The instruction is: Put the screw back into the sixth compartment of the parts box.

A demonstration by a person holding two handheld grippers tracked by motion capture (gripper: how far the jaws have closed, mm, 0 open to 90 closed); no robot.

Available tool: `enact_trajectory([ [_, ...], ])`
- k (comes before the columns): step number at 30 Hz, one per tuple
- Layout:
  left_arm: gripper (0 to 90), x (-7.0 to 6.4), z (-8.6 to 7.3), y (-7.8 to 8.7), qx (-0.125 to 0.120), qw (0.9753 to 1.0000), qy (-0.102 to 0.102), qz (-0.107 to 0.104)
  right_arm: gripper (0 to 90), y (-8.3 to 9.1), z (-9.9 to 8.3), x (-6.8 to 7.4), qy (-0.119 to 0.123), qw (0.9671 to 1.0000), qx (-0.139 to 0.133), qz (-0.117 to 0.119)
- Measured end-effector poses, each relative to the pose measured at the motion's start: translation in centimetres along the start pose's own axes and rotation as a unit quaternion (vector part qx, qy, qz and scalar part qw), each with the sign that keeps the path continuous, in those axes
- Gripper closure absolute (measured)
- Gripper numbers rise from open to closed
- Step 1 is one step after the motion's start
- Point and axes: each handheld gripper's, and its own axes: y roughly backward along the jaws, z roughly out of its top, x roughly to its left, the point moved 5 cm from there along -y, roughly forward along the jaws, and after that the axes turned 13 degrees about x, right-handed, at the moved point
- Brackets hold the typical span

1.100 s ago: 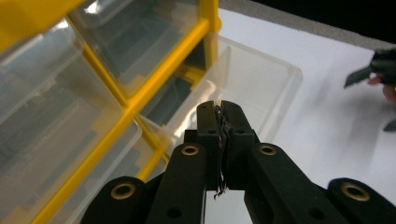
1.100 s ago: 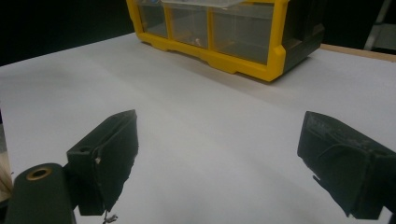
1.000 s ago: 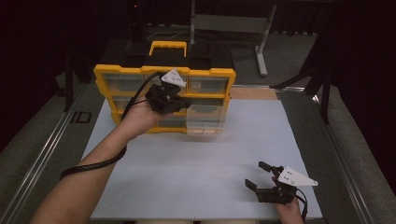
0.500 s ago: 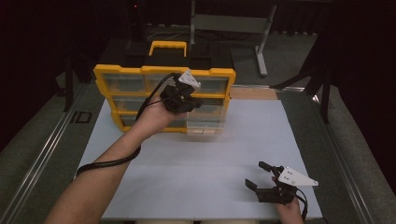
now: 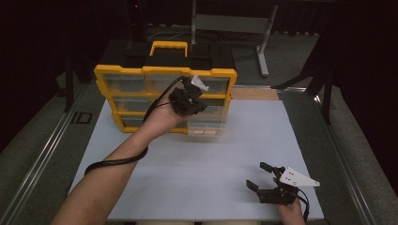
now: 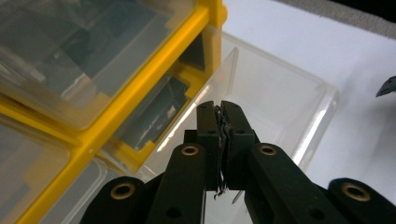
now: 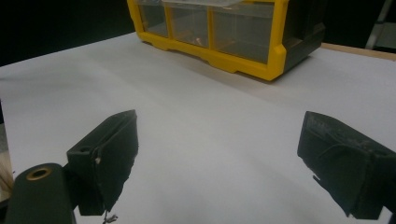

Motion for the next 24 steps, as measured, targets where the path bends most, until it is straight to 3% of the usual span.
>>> enact_trajectory([
  [3, 88.1, 0.2, -0.1, -0.5, 0.015, 0.9998, 0.004, 0.007, 12.4, 0.0, 0.0, 0.0, 0.002, 1.0, 0.001, -0.001],
  [7, 88.1, 0.3, -0.3, -0.9, 0.033, 0.9994, 0.006, 0.0, 12.4, 0.0, 0.0, 0.0, 0.001, 1.0, 0.001, -0.001],
  [13, 87.5, 0.3, -0.3, -1.4, 0.041, 0.9992, 0.0, 0.004, 12.4, 0.0, 0.0, 0.0, 0.002, 1.0, 0.002, -0.001],
  [17, 79.3, 0.1, -0.3, -1.4, 0.045, 0.9989, -0.011, 0.005, 12.4, 0.0, 0.0, 0.0, 0.001, 1.0, 0.0, -0.001],
  [21, 73.0, 0.1, -0.1, -0.8, 0.031, 0.9995, -0.002, 0.003, 12.4, 0.0, 0.0, 0.0, 0.001, 1.0, 0.001, -0.001],
  [24, 68.0, 0.3, 0.0, 0.1, 0.006, 0.9999, 0.013, -0.005, 12.4, 0.0, 0.0, 0.0, 0.001, 1.0, 0.001, -0.002],
])
